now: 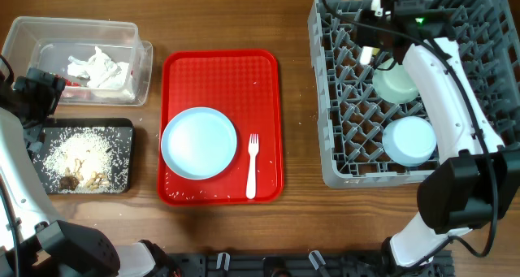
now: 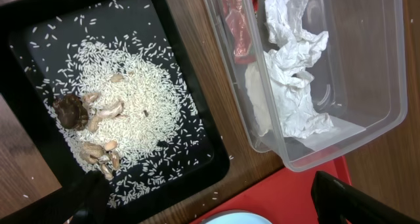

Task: Sort waste into correct bins and load items into the dishwasher rack
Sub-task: 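Insert the spoon upright into the rack and release, then grasp the white fork on the red tray with the right gripper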

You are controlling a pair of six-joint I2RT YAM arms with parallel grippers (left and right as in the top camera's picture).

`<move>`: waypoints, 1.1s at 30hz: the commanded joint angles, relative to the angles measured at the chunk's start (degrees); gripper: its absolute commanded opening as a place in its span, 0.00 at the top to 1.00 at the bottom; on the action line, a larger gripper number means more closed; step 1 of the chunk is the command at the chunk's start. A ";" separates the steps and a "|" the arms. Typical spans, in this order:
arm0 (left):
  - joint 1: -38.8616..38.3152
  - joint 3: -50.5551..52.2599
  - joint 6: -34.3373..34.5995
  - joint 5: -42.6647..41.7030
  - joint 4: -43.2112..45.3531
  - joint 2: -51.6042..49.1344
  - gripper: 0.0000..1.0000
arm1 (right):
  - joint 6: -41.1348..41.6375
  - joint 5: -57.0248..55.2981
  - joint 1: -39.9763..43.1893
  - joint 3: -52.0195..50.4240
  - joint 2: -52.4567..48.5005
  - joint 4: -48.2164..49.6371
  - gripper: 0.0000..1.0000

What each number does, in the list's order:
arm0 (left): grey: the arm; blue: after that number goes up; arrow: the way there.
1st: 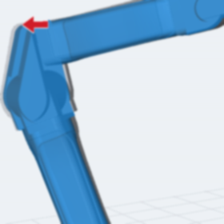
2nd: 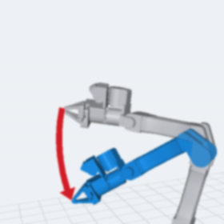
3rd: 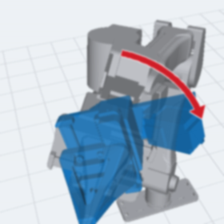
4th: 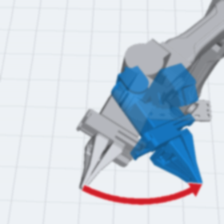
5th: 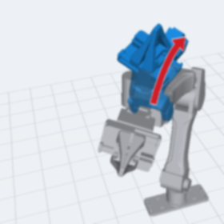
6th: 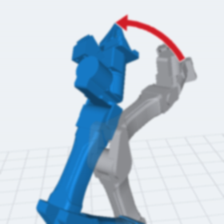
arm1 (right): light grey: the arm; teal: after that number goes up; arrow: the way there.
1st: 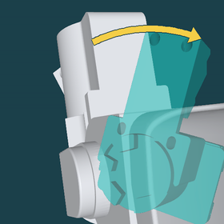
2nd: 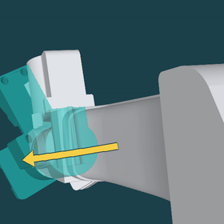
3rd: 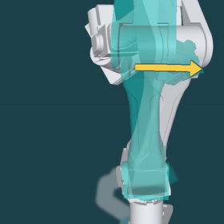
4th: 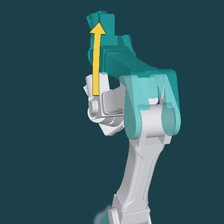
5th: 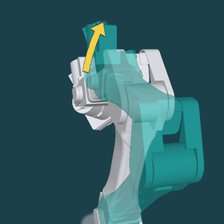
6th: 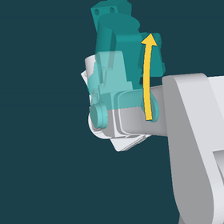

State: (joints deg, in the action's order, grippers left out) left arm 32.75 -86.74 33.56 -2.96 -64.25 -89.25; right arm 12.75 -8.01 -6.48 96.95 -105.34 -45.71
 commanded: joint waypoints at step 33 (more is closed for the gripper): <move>0.26 -0.22 -0.09 -0.24 0.11 0.11 0.00 | 24.92 8.46 -30.51 -12.04 -1.27 -10.16 0.54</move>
State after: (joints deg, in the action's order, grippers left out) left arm 32.75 -86.74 33.54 -2.96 -64.25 -89.25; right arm 26.87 8.49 -31.31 90.30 -107.28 -56.73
